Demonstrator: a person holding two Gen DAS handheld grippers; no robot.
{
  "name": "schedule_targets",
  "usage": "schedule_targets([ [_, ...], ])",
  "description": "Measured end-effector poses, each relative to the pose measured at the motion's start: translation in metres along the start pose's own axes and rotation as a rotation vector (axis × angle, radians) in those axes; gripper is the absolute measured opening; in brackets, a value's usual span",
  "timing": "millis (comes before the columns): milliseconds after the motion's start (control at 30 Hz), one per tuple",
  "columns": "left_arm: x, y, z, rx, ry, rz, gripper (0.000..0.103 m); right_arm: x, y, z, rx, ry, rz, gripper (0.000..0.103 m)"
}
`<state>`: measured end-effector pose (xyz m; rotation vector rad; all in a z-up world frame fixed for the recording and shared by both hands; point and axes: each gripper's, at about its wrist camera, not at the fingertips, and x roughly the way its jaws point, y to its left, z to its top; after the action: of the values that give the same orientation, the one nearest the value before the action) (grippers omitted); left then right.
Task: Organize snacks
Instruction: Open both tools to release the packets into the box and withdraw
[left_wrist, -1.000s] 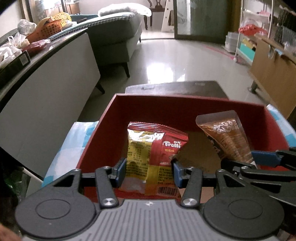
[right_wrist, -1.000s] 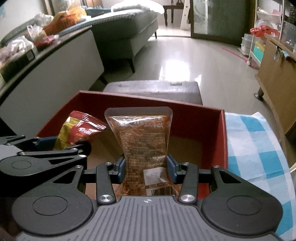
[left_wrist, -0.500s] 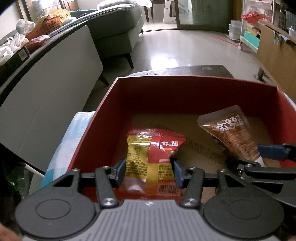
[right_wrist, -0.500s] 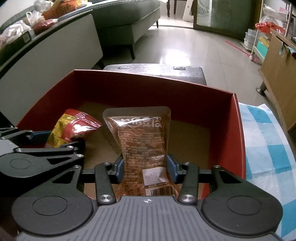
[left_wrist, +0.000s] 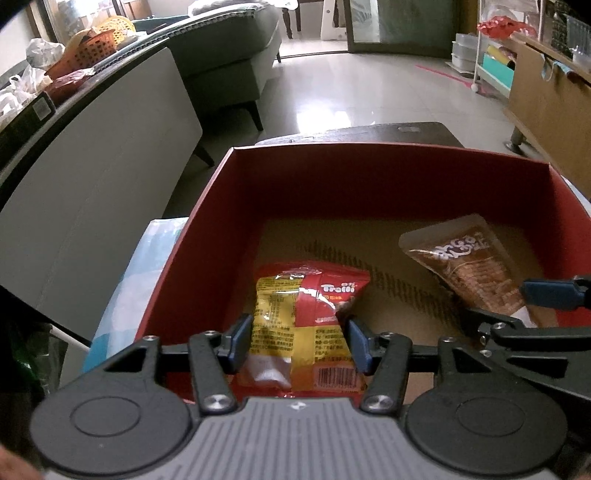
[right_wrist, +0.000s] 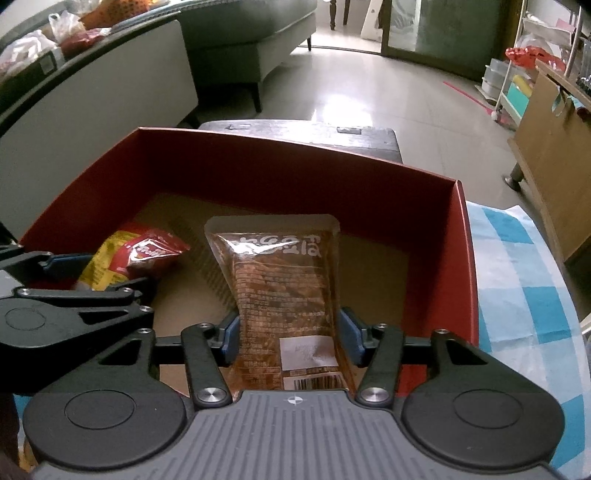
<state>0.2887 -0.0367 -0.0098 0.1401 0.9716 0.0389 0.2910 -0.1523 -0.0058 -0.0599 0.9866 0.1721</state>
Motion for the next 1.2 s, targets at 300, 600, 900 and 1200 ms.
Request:
schedule_targets([
  [300, -0.012, 0.010, 0.004, -0.037, -0.031, 0.007, 0.059, -0.011, 0.003, 0.002, -0.003, -0.015, -0.004, 0.066],
  [600, -0.033, 0.026, 0.002, -0.085, -0.066, -0.015, 0.059, -0.032, -0.004, -0.002, -0.004, -0.050, -0.034, 0.081],
  [900, -0.062, 0.036, -0.015, -0.091, -0.088, -0.039, 0.059, -0.048, -0.007, -0.013, 0.027, -0.056, -0.028, 0.082],
  [1200, -0.088, 0.055, -0.043, -0.111, -0.072, -0.068, 0.061, -0.078, -0.011, -0.030, 0.075, -0.089, -0.015, 0.082],
])
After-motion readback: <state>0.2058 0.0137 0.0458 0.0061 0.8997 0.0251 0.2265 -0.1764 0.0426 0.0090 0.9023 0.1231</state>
